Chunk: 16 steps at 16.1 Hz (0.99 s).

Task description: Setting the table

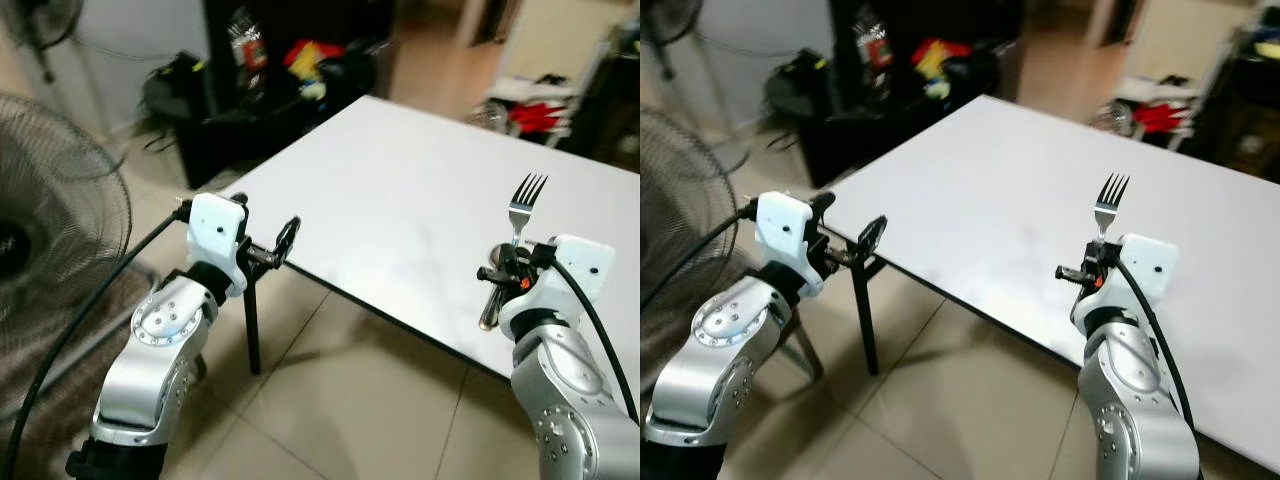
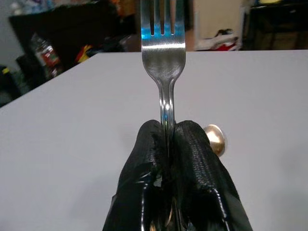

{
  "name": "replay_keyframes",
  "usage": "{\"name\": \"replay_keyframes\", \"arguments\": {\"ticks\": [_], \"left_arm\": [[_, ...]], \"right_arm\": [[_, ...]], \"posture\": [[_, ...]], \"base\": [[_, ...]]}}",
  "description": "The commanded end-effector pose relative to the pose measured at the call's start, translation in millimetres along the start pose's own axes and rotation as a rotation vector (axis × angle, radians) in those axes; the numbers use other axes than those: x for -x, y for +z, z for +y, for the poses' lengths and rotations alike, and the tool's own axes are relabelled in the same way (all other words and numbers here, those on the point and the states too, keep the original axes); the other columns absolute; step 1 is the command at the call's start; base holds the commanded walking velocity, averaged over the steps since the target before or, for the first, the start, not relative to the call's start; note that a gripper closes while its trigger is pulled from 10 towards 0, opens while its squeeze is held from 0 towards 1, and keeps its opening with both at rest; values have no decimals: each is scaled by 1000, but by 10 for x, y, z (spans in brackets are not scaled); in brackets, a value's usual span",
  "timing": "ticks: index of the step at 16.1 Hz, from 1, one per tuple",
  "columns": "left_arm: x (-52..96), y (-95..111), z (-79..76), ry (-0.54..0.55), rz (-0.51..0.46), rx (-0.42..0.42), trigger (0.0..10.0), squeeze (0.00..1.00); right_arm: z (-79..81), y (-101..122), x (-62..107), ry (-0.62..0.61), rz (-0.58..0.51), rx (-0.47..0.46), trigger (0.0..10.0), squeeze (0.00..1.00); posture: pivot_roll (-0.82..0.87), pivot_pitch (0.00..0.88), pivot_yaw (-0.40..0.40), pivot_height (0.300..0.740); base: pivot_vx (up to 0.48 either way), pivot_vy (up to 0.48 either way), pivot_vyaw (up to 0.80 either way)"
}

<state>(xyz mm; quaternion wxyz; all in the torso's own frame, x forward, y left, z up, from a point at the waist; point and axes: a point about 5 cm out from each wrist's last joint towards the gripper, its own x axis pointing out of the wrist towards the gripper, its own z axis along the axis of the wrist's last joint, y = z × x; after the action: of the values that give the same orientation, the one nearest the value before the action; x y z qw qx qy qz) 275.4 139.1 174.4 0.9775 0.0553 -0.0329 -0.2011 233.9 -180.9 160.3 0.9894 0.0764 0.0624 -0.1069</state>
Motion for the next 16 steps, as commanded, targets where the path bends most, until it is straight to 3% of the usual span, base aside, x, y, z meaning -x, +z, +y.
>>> {"name": "replay_keyframes", "arguments": {"ticks": [1,9,12,16], "left_arm": [[0,6,54,13,4,-14,10000,0],[-22,24,80,12,-4,-24,10000,0],[-35,31,86,8,-6,-28,10000,0],[-52,43,100,8,-10,-32,10000,0]], "right_arm": [[34,20,20,8,-3,-6,10000,0],[60,-13,7,20,15,-15,10000,0],[107,-20,-15,77,21,-11,10000,0],[187,-93,-28,127,63,61,10000,0]], "posture": [[2,0,-25,740],[7,0,-20,740],[10,0,-16,740],[14,0,-13,740]], "base": [[0,382,-800],[0,382,-800],[0,380,-150],[0,381,0]]}}
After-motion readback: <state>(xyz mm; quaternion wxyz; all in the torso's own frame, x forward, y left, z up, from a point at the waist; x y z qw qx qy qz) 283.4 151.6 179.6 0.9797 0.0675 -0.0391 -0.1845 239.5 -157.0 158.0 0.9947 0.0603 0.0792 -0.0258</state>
